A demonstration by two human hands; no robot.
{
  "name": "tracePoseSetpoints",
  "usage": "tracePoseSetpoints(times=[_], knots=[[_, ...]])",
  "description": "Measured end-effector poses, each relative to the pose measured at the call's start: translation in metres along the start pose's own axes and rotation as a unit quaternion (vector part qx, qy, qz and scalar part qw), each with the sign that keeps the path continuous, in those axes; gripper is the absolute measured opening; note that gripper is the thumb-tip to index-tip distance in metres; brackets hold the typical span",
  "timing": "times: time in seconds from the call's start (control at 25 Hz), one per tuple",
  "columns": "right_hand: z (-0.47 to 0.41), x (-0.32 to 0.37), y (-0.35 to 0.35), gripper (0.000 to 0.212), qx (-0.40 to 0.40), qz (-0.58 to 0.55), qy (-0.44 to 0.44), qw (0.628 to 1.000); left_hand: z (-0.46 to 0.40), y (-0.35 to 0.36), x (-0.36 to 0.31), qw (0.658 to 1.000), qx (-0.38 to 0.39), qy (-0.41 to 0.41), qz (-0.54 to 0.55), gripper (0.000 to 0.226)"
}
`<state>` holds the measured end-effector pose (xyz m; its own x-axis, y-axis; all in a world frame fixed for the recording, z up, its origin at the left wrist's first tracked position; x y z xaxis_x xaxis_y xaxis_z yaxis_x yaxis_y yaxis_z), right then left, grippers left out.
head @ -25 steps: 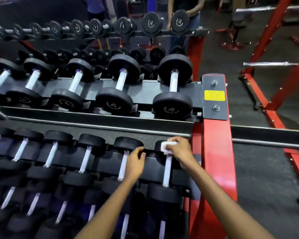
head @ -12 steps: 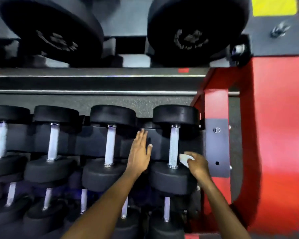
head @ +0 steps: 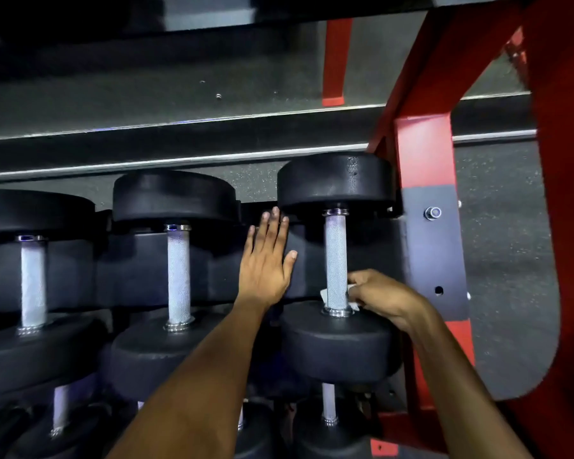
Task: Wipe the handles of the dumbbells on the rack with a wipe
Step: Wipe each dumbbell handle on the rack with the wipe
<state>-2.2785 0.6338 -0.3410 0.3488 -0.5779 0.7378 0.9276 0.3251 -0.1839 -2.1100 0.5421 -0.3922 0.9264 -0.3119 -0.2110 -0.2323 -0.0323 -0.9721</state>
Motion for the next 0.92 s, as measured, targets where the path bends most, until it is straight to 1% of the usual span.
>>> tracePoseSetpoints(times=[0.08,0.16,0.24,0.28,0.36,0.44,0.48,0.56,0.6,0.64,0.68,0.72,0.76,0.8,0.84,0.92], knots=[[-0.001,0.002,-0.001,0.033,0.004,0.025,-0.004,1.0,0.002,0.001,0.002,1.0,-0.013,0.002,-0.001,0.062],[-0.002,0.005,-0.005,0.035,-0.014,0.037,-0.009,0.999,0.0,0.002,0.003,1.0,-0.014,0.003,-0.005,0.063],[-0.001,0.012,0.005,0.036,0.011,-0.032,-0.006,0.999,0.0,0.003,0.004,1.0,-0.01,-0.001,-0.002,0.062],[-0.003,0.013,0.008,0.038,0.015,-0.042,-0.005,0.999,0.002,0.003,0.004,1.0,-0.008,-0.003,0.001,0.062],[-0.001,0.01,0.008,0.034,0.004,0.011,-0.014,1.0,0.003,0.002,0.004,1.0,-0.014,-0.001,0.0,0.063],[0.002,0.006,0.002,0.024,-0.055,0.056,-0.005,0.997,0.002,0.004,0.004,1.0,-0.013,0.001,-0.002,0.063],[0.002,0.004,0.002,0.019,-0.058,0.065,-0.001,0.996,0.002,0.004,0.004,1.0,-0.017,0.001,-0.002,0.063],[0.005,0.008,0.007,0.019,-0.044,0.056,-0.005,0.997,0.002,0.002,0.003,1.0,-0.019,-0.001,-0.005,0.063],[0.008,0.014,0.008,0.018,-0.054,0.061,-0.009,0.997,0.003,0.002,0.003,1.0,-0.017,-0.004,-0.009,0.064],[0.013,0.019,0.008,0.017,-0.073,0.095,0.002,0.993,0.004,0.002,0.003,1.0,-0.02,-0.008,-0.014,0.064],[0.018,0.023,0.008,0.019,-0.1,0.158,0.025,0.982,0.004,0.002,0.003,0.999,-0.023,-0.015,-0.023,0.066],[0.025,0.03,0.01,0.021,-0.138,0.251,0.049,0.957,0.003,0.002,0.003,0.999,-0.024,-0.023,-0.031,0.067],[0.032,0.041,0.017,0.025,-0.159,0.344,0.058,0.924,0.004,0.002,0.004,0.999,-0.023,-0.029,-0.034,0.068],[0.037,0.058,0.029,0.029,-0.163,0.4,0.032,0.901,0.004,0.002,0.004,0.999,-0.02,-0.033,-0.035,0.069],[0.033,0.072,0.044,0.03,-0.138,0.444,-0.01,0.885,0.004,0.002,0.004,0.999,-0.017,-0.034,-0.038,0.069],[0.021,0.096,0.061,0.03,-0.111,0.474,-0.1,0.868,0.003,0.0,0.003,0.999,-0.013,-0.027,-0.046,0.068]])
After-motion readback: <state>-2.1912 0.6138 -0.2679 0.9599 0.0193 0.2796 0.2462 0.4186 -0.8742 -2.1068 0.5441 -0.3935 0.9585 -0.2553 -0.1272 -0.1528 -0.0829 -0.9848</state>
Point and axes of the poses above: each hand's wrist, its own z-axis away from the middle knuckle, its own y-axis out of the palm, x = y × z, the point moved 5 cm from there along -z, towards the middle knuckle, and after that the axes turned 10 degrees about -y, right-handed, at the moved point
